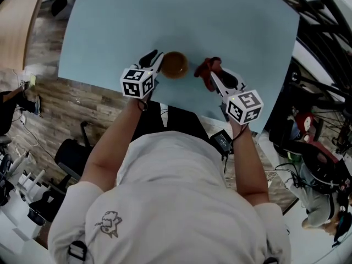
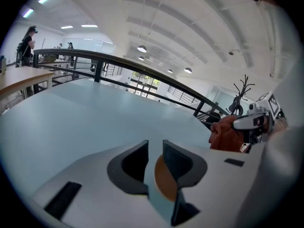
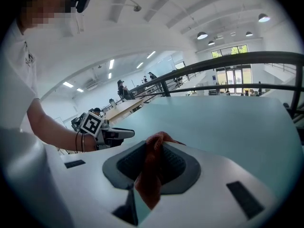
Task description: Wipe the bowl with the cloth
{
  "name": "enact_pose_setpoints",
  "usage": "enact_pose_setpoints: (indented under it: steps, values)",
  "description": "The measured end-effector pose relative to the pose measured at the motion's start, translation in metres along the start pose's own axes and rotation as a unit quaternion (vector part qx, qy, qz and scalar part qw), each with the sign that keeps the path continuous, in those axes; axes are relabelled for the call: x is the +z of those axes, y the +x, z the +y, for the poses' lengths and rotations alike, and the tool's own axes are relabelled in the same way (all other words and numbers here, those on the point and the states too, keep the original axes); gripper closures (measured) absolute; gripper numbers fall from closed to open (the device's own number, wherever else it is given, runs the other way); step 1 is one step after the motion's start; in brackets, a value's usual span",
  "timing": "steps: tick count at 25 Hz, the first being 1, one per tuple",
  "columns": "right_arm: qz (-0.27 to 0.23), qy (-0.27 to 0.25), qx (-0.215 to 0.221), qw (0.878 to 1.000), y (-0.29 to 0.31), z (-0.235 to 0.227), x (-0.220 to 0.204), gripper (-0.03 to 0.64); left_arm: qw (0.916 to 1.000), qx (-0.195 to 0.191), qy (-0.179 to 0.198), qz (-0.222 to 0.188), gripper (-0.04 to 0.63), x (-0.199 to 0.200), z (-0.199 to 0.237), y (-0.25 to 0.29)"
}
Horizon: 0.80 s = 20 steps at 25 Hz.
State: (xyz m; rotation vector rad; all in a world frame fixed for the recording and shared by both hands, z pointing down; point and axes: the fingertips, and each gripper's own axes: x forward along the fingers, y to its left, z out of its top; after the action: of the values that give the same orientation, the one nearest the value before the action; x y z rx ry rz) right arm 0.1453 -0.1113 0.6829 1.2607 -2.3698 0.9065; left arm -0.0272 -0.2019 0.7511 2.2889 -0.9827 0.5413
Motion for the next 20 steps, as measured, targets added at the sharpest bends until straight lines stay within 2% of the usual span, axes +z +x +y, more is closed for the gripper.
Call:
enact_pose_setpoints:
  steps: [4,6,9,20]
  values:
    - [-0.021,-0.016,0.003,1.0,-0.011,0.008,0.025,0.526,0.9992,0.007,0.016,-0.037,0.537,0.043,-0.006,-0.023]
    - [-0.031,-0.026,0.005,0.999,-0.019,0.015,0.038,0.526,0.9984,-0.003,0.026,-0.051,0.562,0.064,-0.018,-0.035]
    - [-0.047,-0.041,0.009,0.998,-0.034,0.027,0.057,0.526,0.9968,-0.029,0.018,-0.073,0.575,0.089,-0.04,-0.057]
    - [-0.091,-0.073,0.045,0.992,-0.055,0.058,0.101,0.526,0.9912,-0.022,0.05,-0.121,0.581,0.127,-0.069,-0.126]
